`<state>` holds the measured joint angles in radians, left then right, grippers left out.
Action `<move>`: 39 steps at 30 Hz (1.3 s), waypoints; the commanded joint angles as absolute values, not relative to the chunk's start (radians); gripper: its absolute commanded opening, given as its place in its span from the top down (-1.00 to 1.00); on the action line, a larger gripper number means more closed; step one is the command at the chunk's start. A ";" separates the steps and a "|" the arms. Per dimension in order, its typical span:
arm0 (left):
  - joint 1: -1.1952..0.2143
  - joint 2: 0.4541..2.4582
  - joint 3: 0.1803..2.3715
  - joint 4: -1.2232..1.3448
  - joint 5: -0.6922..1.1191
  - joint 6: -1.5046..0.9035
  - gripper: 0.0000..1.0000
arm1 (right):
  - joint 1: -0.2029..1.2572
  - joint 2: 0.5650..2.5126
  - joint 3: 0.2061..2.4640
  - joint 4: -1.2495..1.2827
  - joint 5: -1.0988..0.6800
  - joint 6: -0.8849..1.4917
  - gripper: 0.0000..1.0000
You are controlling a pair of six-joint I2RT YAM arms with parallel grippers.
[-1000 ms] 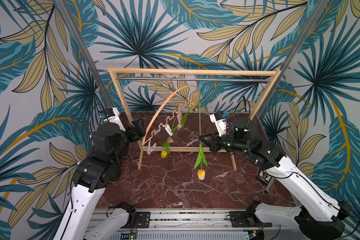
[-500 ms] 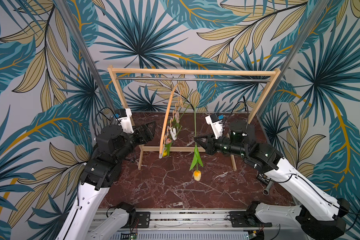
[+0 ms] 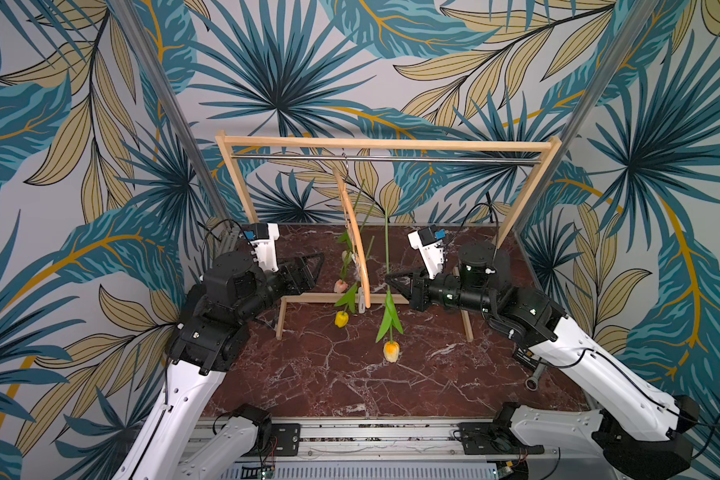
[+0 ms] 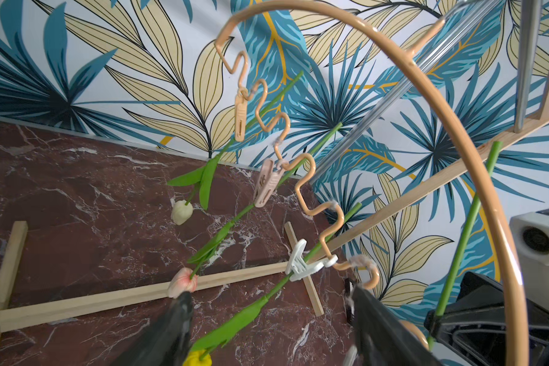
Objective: Dry the flowers on a clothes hanger
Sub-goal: Open the clamp at the hanger.
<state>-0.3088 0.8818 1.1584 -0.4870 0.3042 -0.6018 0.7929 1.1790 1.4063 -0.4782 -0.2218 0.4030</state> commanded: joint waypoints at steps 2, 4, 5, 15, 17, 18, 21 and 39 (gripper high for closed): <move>-0.302 0.862 1.094 -0.421 0.373 -0.612 -0.59 | 0.798 1.196 1.421 -0.470 -0.262 0.380 0.98; -0.302 0.854 1.080 -0.394 0.384 -0.618 -0.60 | 0.798 1.202 1.420 -0.474 -0.265 0.374 0.98; -0.302 0.853 1.075 -0.386 0.393 -0.622 -0.61 | 0.798 1.205 1.421 -0.477 -0.264 0.372 0.98; -0.321 0.879 1.029 -0.344 0.450 -0.657 -0.52 | 0.798 1.207 1.416 -0.500 -0.247 0.355 0.99; -0.344 0.887 1.022 -0.328 0.457 -0.659 -0.50 | 0.798 1.209 1.414 -0.505 -0.249 0.353 0.98; -0.359 0.891 1.015 -0.317 0.460 -0.658 -0.50 | 0.798 1.210 1.414 -0.508 -0.247 0.351 0.98; -0.405 0.892 0.998 -0.301 0.460 -0.642 -0.50 | 0.798 1.207 1.413 -0.510 -0.243 0.348 0.98; -0.477 0.895 0.937 -0.347 0.599 -0.488 -0.48 | 0.798 1.217 1.404 -0.515 -0.267 0.357 0.98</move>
<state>-0.4709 0.8955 0.9550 -0.3340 0.5644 -0.5587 0.7929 1.2087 1.4101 -0.5098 -0.2493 0.3614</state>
